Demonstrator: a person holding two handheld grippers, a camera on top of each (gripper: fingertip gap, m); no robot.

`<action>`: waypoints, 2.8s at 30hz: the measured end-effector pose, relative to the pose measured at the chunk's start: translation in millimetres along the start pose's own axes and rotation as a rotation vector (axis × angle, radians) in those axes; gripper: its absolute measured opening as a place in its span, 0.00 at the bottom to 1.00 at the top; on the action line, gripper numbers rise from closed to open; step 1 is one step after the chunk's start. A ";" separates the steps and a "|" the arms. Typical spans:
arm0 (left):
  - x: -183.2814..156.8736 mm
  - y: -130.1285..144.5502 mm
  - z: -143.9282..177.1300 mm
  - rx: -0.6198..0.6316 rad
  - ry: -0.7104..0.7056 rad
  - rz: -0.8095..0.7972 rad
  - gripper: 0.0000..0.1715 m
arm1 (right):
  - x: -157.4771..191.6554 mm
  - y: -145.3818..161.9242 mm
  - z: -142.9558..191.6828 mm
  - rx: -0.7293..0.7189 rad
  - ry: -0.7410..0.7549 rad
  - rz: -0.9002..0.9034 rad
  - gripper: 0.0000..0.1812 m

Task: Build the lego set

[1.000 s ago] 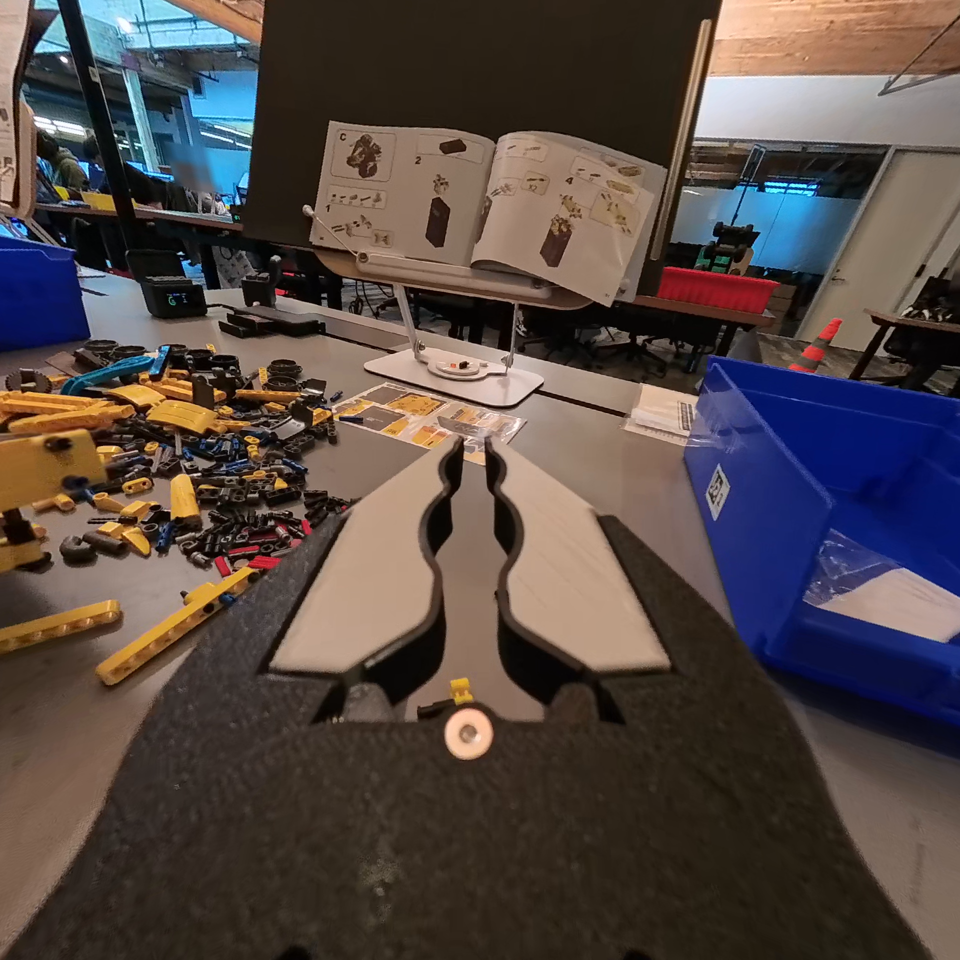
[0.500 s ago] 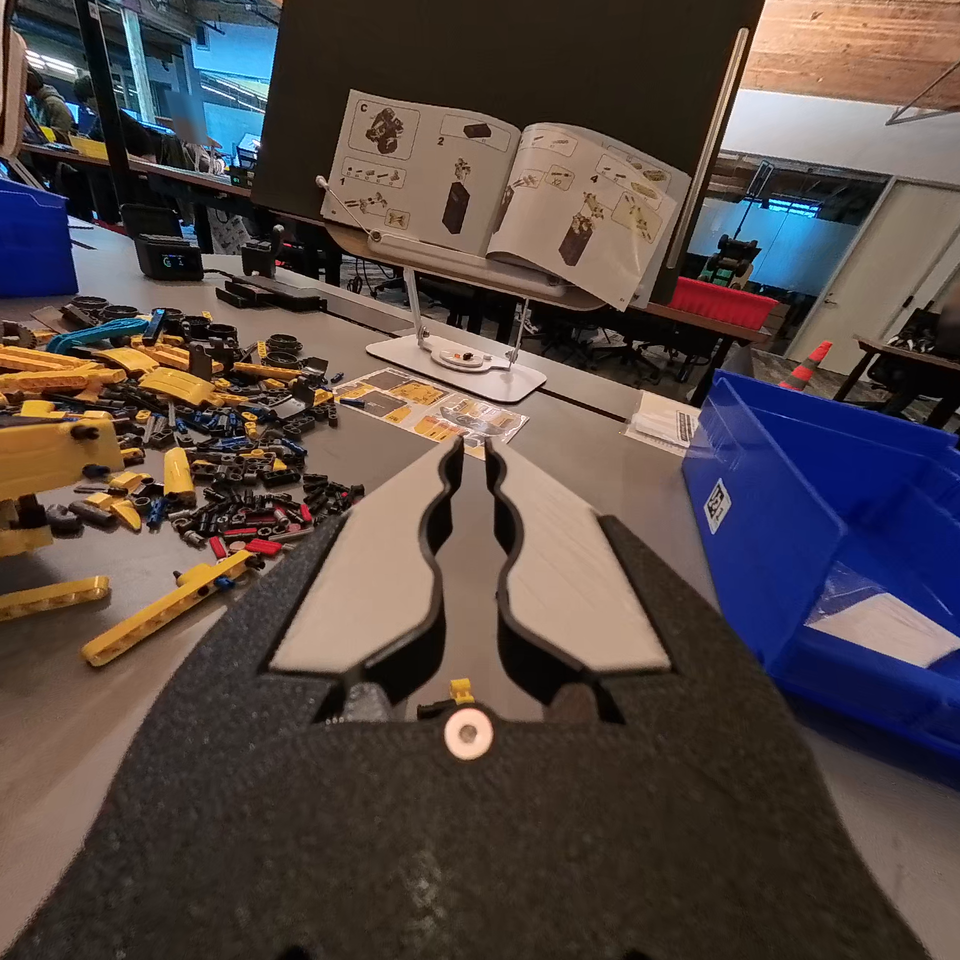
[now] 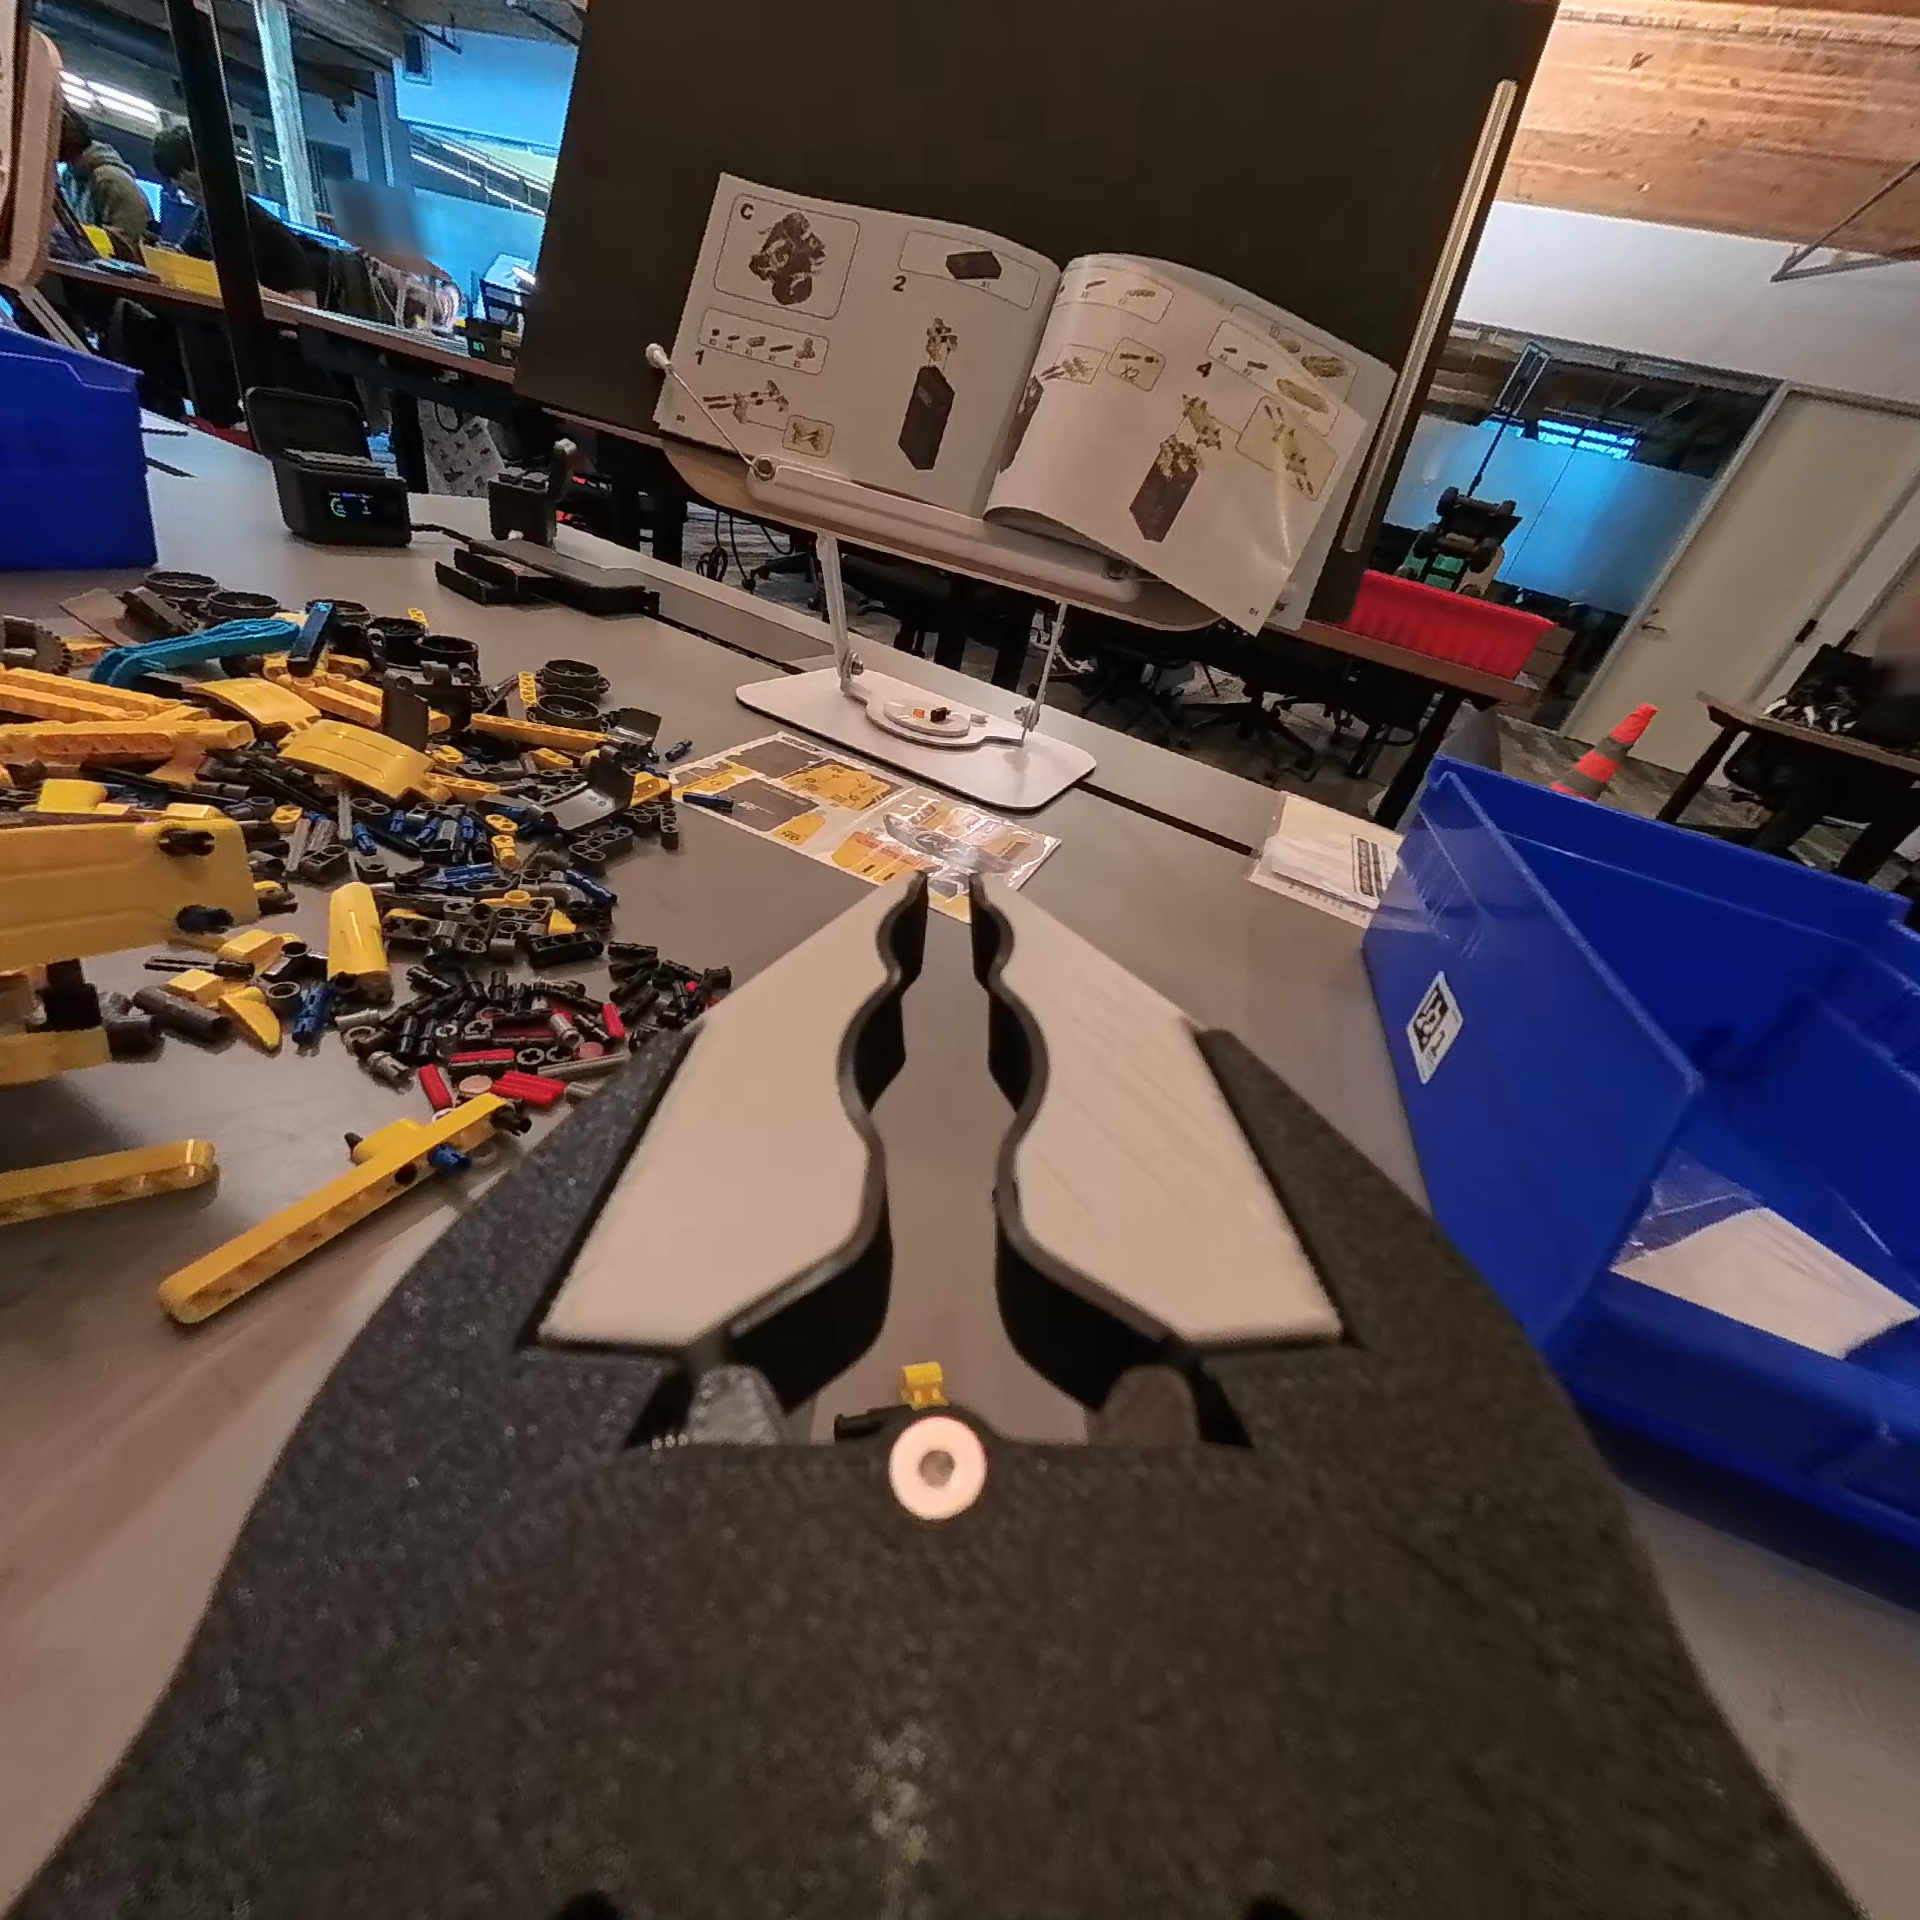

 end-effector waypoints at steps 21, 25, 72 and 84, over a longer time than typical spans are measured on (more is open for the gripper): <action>5.3 1.3 -9.7 0.016 0.017 0.027 0.15 | 0.5 0.2 -0.7 0.006 0.000 0.007 0.04; 43.8 10.8 -4.9 -0.032 0.055 0.440 0.15 | 0.0 0.2 -0.9 0.006 0.000 0.003 0.04; 114.6 119.7 3.4 -0.393 0.526 2.260 0.15 | 0.0 0.8 -2.3 0.002 0.008 0.015 0.04; 133.0 108.0 -34.6 -0.364 0.588 2.061 0.15 | 5.6 -93.0 -37.0 -0.185 -0.320 -0.016 0.04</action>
Point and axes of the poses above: each gripper's, where its closed fingertips meet, z back along the fingers, y out of its underside, x = y × z across the jaws, the point moved 7 cm from there along z, back along the fingers, and after that the axes turned 7 degrees about x, right-handed, at the moved point
